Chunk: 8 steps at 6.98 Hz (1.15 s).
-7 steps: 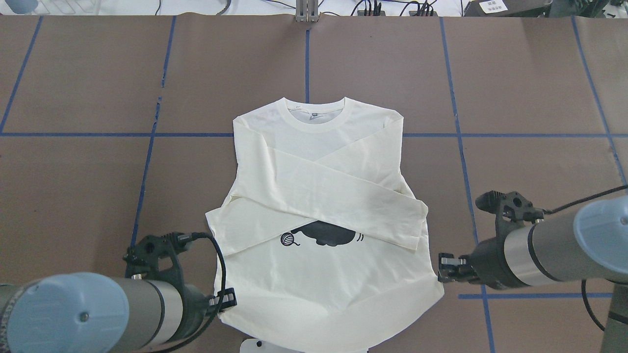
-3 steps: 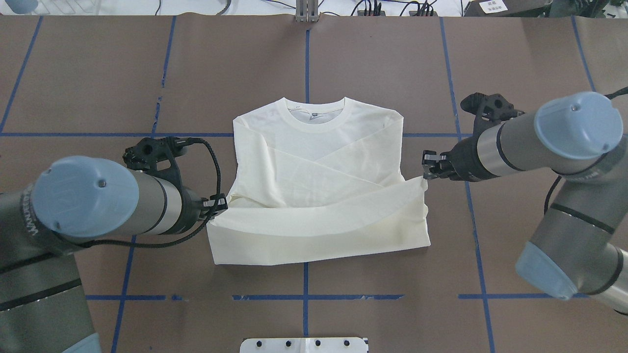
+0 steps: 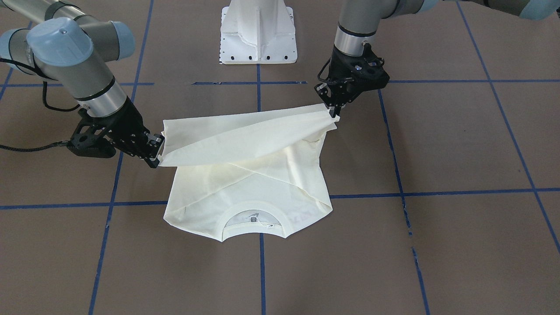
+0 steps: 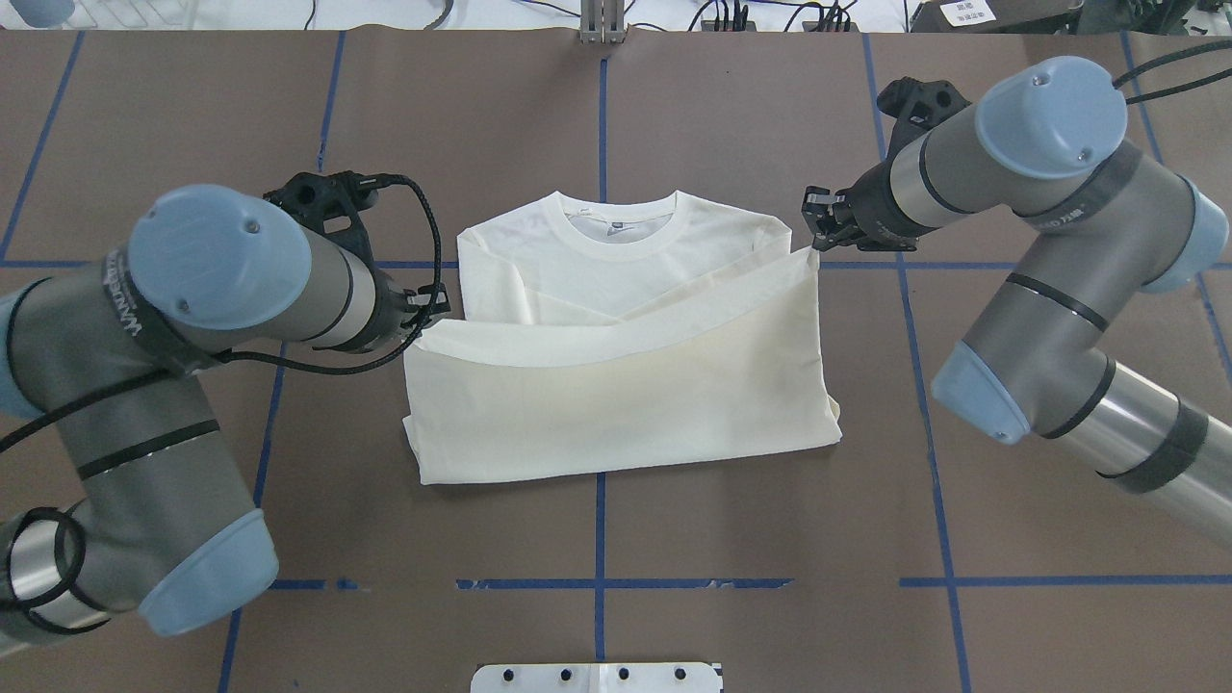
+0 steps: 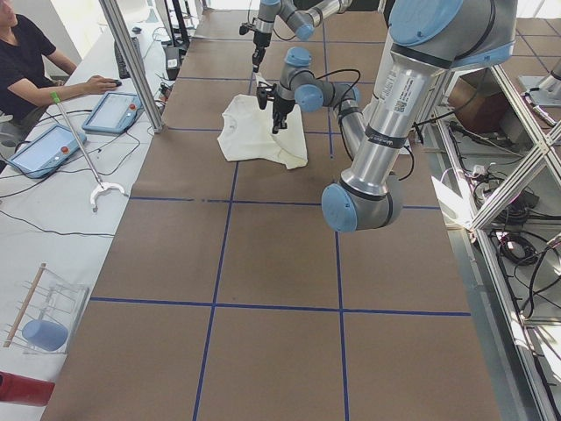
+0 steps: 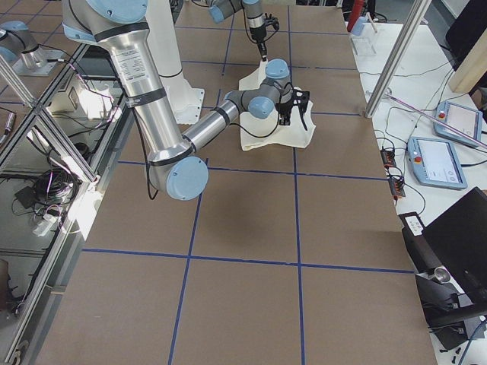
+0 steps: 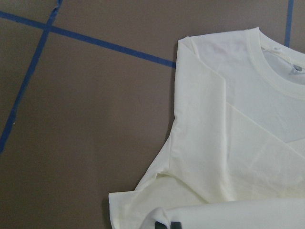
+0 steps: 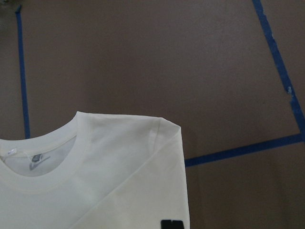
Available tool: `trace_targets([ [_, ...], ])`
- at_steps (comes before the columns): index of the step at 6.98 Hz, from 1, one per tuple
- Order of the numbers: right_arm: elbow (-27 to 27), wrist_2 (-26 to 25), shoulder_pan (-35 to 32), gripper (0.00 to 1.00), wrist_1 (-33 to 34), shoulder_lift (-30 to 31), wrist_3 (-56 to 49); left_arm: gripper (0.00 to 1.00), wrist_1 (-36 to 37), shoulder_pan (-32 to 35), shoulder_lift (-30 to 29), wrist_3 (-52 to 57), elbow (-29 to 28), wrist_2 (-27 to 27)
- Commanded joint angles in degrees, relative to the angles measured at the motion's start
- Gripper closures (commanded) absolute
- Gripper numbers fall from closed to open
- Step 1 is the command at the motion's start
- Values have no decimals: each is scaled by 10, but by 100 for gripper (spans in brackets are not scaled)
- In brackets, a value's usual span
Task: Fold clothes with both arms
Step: 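Lay the hem near the collar and open both grippers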
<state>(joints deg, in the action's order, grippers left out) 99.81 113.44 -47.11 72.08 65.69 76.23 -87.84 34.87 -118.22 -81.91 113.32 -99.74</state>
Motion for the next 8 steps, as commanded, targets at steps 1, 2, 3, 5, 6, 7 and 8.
trace_targets([
  [1, -64, -3, -15, 100, 0, -33, -4, 100, -117, 58, -29, 23, -141, -5],
  [2, -97, -4, -18, 100, -1, -51, -5, 100, -174, 63, -32, 23, -192, -5],
  [3, -127, -5, -20, 100, -1, -66, -5, 100, -203, 65, -45, 23, -232, -5],
  [5, -177, -5, -31, 100, -11, -97, -5, 100, -221, 82, -56, 43, -266, -5],
  [6, -204, -6, -33, 100, -45, -100, -4, 100, -232, 85, -56, 46, -280, -4],
  [7, -224, -6, -33, 100, -64, -108, -4, 100, -238, 85, -56, 47, -286, -4],
  [8, -229, -6, -33, 100, -65, -115, -3, 100, -238, 85, -59, 46, -286, -4],
])
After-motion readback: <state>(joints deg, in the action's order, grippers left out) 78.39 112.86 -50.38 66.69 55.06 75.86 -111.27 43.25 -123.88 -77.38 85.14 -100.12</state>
